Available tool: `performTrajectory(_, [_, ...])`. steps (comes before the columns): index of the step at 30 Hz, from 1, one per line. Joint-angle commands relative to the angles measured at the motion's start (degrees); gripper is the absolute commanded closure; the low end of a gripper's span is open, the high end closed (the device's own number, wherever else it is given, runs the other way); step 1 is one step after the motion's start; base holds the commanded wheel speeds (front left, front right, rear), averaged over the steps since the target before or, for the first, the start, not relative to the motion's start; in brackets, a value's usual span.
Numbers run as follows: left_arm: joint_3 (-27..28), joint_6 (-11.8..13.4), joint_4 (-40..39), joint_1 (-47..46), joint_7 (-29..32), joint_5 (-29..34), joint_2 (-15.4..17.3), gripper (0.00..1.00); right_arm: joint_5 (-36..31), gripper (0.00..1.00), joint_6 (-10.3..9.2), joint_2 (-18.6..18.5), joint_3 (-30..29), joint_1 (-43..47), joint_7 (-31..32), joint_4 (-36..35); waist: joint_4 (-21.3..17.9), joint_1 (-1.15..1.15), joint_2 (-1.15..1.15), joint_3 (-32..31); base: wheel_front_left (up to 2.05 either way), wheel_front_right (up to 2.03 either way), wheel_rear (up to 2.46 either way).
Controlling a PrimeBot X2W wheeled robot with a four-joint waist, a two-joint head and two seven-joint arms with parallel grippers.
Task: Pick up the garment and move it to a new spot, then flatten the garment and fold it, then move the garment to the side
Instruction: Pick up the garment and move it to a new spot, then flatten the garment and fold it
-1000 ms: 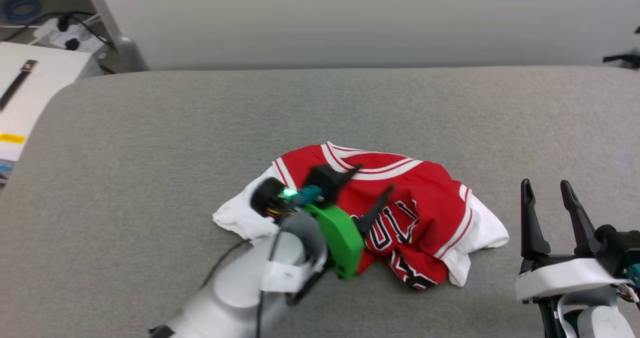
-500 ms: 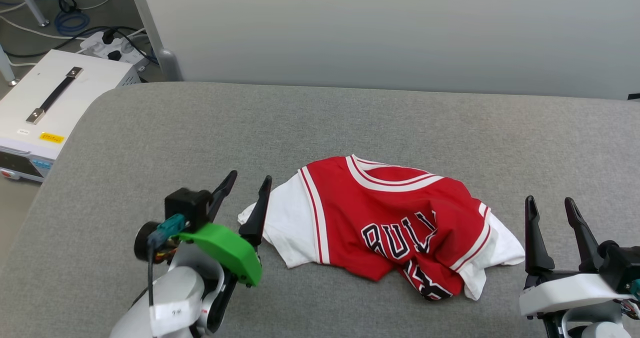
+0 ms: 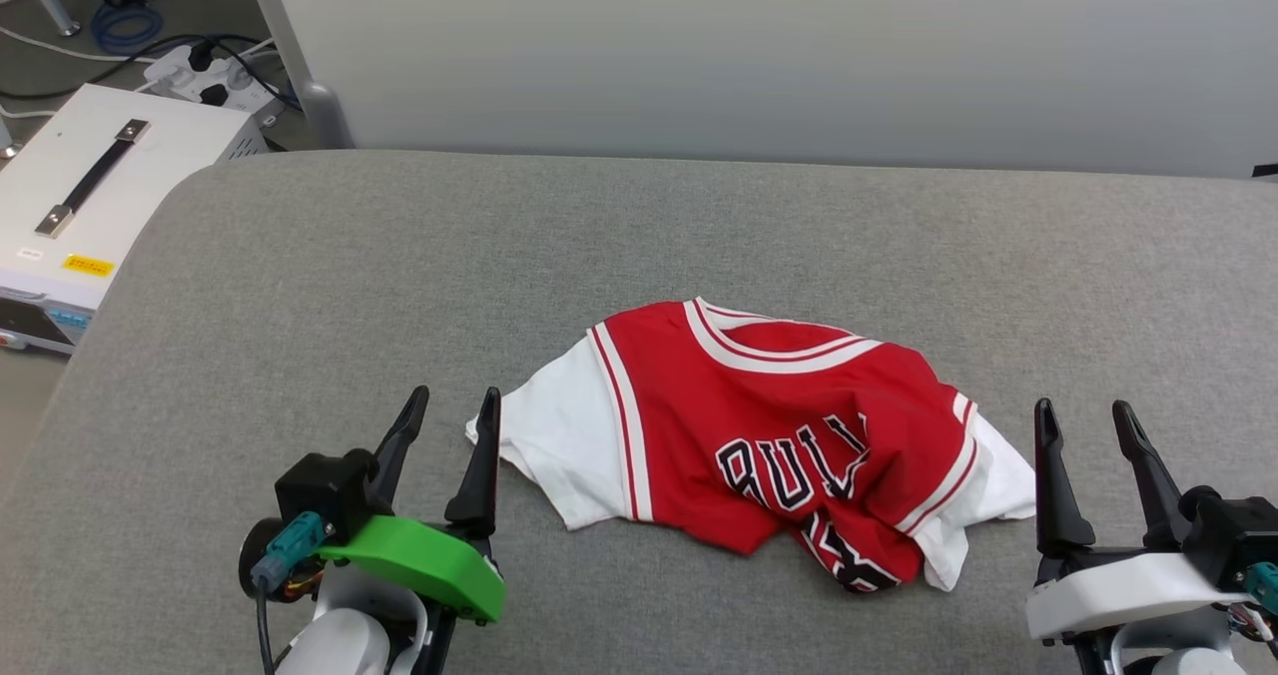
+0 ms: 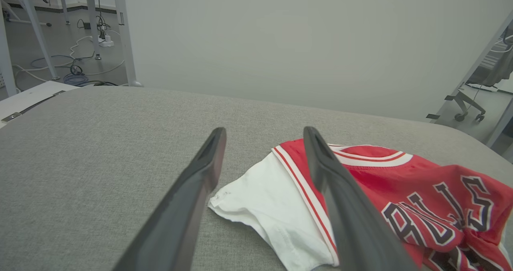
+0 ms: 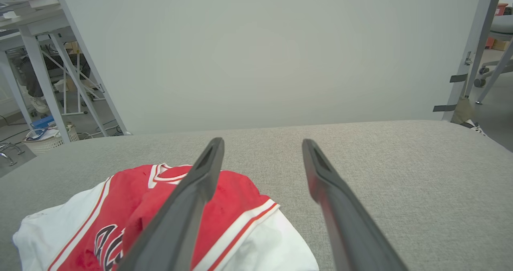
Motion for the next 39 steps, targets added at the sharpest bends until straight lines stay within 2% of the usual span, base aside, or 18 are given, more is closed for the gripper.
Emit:
performTrajectory(1, [0.8, -0.7, 0.2, 0.8, -0.3, 0.7, -0.7, 0.0, 0.2, 0.0, -0.04, -0.1, 0.1, 0.1, -0.1, -0.2, -0.3, 0.0, 0.0, 0.5, 0.0, 0.0, 0.0])
performTrajectory(6, [2.3, -2.3, 2.1, -0.3, -0.3, 1.1, -1.4, 0.0, 0.3, 0.0, -0.04, -0.1, 0.2, -0.8, -0.1, -0.7, -1.0, 0.0, 0.0, 2.0, 0.0, 0.0, 0.0])
performTrajectory(10, [2.2, -2.9, 3.5, -3.9, 2.9, 1.2, 0.3, 0.0, -0.1, 0.0, -0.04, -0.1, 0.2, -1.4, -0.1, -1.1, -1.6, 0.0, 0.0, 3.8, 0.0, 0.0, 0.0])
performTrajectory(14, [1.4, -4.0, 4.5, -8.2, 12.5, -0.7, 2.0, 0.0, -0.2, 0.0, -0.04, -0.1, 0.1, -2.3, -0.1, -1.6, -2.4, 0.0, 0.0, 6.1, 0.0, 0.0, 0.0])
performTrajectory(17, [0.9, -4.2, 5.3, -11.6, 21.9, -2.7, 3.5, 0.0, -0.2, 0.0, -0.04, -0.1, 0.4, -3.1, -0.1, -1.8, -3.1, 0.0, 0.0, 8.0, 0.0, 0.0, 0.0])
performTrajectory(22, [1.1, -2.6, 6.5, -15.5, 35.6, -5.7, 6.1, 0.0, 0.0, 0.0, -0.04, -0.1, 1.2, -4.4, -0.1, -1.9, -4.5, 0.0, 0.0, 10.8, 0.0, 0.0, 0.0])
performTrajectory(26, [-0.2, -0.1, 6.1, -16.5, 44.2, -4.9, 8.8, 0.0, 0.8, 0.0, -0.04, -0.1, 1.7, -5.8, -0.1, -2.1, -6.3, 0.0, 0.0, 13.9, 0.0, 0.0, 0.0])
performTrajectory(34, [-2.7, 3.0, 7.0, -15.7, 44.3, -0.4, 10.0, 0.0, 0.7, 0.0, -0.04, -0.1, 1.6, -6.5, -0.1, -2.5, -7.1, 0.0, 0.0, 16.5, 0.0, 0.0, 0.0])
performTrajectory(37, [-3.2, 2.9, 8.0, -15.7, 44.3, -0.6, 9.4, 0.0, 0.5, 0.0, -0.04, -0.1, 1.6, -6.5, -0.1, -2.6, -7.1, 0.0, 0.0, 16.8, 0.0, 0.0, 0.0])
performTrajectory(39, [-4.0, 2.2, 8.8, -15.6, 45.3, -0.8, 9.3, 0.78, 0.4, 0.0, -0.04, -0.1, 1.6, -6.6, -0.1, -2.6, -7.0, 0.0, 0.0, 16.8, 0.0, 0.0, 0.0])
